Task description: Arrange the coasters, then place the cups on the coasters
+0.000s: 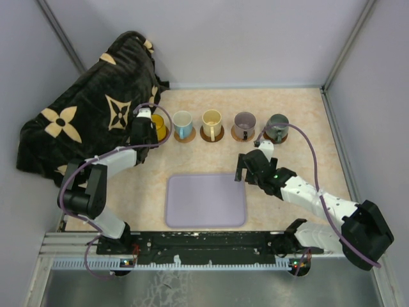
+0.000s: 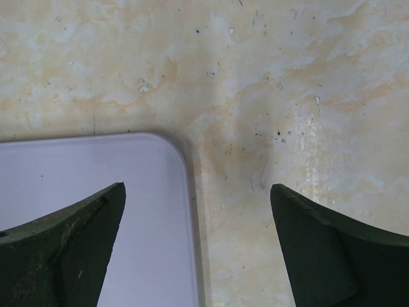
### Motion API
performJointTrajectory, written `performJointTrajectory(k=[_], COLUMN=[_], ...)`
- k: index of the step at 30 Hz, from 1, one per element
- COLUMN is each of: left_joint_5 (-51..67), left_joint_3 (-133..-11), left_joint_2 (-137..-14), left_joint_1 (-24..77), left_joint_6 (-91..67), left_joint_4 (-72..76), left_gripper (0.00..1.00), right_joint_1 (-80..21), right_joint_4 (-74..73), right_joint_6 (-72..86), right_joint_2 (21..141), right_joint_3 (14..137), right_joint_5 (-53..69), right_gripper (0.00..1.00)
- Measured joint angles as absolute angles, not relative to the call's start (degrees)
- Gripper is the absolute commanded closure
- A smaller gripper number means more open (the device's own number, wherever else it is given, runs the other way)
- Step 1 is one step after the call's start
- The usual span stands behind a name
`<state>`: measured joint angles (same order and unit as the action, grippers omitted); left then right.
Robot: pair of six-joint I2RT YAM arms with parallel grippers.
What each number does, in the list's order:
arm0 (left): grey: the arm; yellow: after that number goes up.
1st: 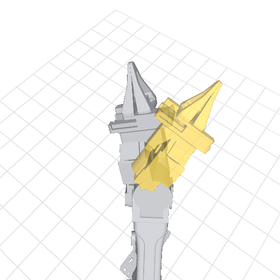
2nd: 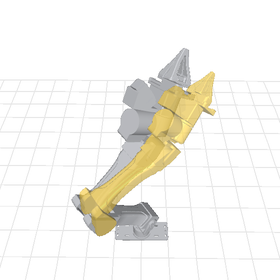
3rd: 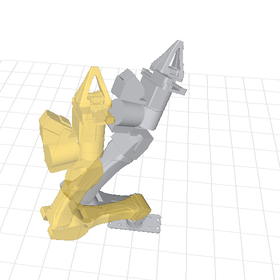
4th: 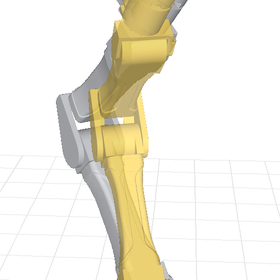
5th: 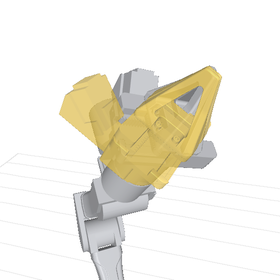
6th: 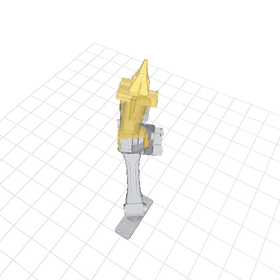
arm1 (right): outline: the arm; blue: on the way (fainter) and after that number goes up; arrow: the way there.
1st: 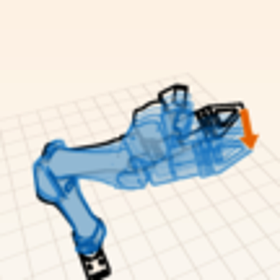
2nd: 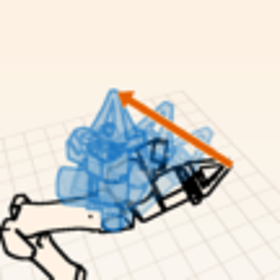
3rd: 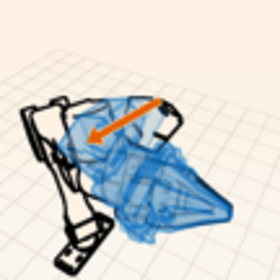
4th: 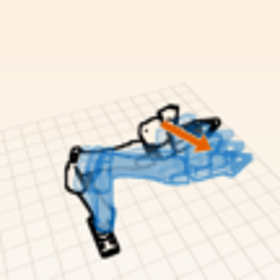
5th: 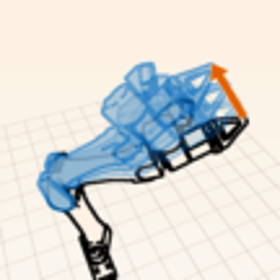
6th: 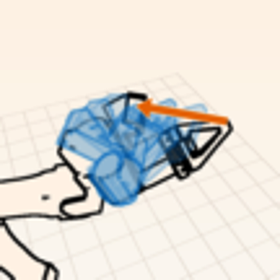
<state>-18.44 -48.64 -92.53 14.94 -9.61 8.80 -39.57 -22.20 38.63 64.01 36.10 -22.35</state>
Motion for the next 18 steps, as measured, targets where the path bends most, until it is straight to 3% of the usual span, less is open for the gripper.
performJointTrajectory(k=[2, 7, 9, 18], left_joint_5=[-18.4, -17.9, -17.7, -17.5], left_joint_3=[-48.6, -48.6, -48.6, -48.6], left_joint_2=[-92.5, -90.4, -88.8, -78.8], left_joint_1=[14.9, 14.9, 14.9, 14.9], left_joint_6=[-9.6, -9.9, -9.9, -10.3], left_joint_4=[8.7, 7.6, 7.2, 5.2], left_gripper=[0.38, 0.20, 0.01, 0.00], right_joint_1=[-39.6, -39.6, -39.6, -38.5], right_joint_4=[-22.2, -22.3, -22.3, -25.6], right_joint_6=[38.7, 38.7, 38.7, 37.3], right_joint_2=[64.1, 64.2, 64.2, 64.1], right_joint_3=[36.1, 36.1, 36.1, 39.9], right_joint_5=[-22.3, -22.4, -22.7, -28.0], right_gripper=[0.03, 0.01, 0.01, 0.01])
